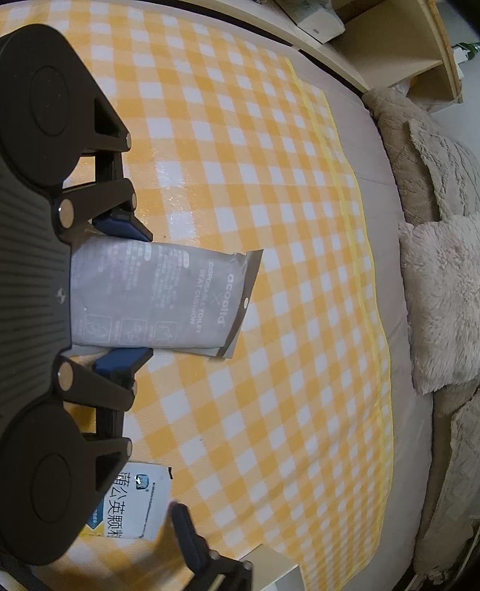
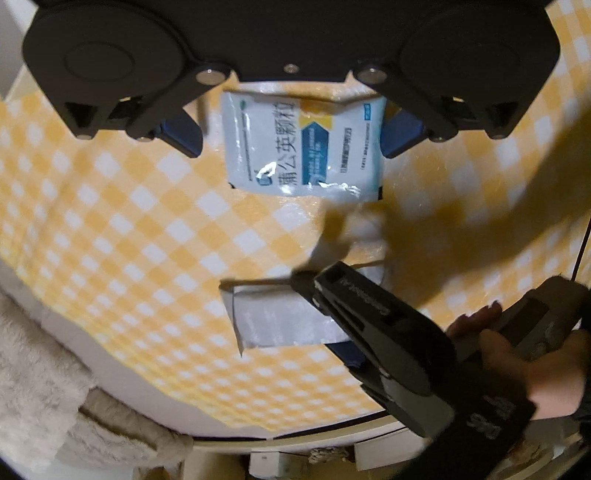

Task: Organize soft objects
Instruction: 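Lift the grey foil packet with the left tool while the right tool lifts the sachet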

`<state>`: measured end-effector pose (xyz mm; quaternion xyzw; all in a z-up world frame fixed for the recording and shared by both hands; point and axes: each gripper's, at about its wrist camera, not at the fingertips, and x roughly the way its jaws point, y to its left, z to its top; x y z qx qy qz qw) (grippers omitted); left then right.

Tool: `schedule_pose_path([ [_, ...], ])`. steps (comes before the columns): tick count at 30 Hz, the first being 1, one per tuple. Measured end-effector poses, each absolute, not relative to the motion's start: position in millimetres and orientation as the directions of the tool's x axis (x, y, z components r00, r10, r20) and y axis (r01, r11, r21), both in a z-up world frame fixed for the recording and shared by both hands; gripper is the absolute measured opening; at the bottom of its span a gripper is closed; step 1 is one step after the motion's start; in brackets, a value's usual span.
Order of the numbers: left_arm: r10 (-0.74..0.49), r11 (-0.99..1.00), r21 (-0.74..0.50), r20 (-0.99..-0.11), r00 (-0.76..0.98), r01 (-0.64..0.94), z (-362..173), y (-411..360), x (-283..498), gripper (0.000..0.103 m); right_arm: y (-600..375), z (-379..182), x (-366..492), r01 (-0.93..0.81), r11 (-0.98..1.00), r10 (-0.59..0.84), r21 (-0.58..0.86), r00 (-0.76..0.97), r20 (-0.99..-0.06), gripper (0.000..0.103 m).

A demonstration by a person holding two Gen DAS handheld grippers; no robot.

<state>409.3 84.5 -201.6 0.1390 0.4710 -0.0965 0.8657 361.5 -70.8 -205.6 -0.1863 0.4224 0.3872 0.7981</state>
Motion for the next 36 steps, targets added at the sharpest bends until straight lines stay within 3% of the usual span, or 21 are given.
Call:
schedule_pose_path([
  [5,-0.034,0.962,0.117,-0.848,0.529,0.248,-202,89,400,0.059,-67,-207,358,-0.750,0.656,0.458,0.082,0.309,-0.834,0.101],
  [9,-0.040,0.977,0.076,-0.849,0.526,0.197,-199,95,390,0.057,-65,-201,357,-0.728,0.677,0.444,0.106,0.289,-0.848,0.080],
  [13,-0.031,0.986,0.060,-0.849,0.527,0.155,-194,99,378,0.055,-61,-195,354,-0.720,0.689,0.429,0.089,0.305,-0.850,0.071],
  [23,0.024,0.994,0.085,-0.812,0.583,0.076,-156,108,344,0.055,-70,-163,339,-0.667,0.743,0.427,0.058,0.405,-0.809,0.071],
  [36,-0.029,1.000,-0.022,-0.741,0.671,0.019,-103,85,310,0.055,-118,-106,310,-0.524,0.852,0.379,0.026,0.581,-0.721,0.071],
])
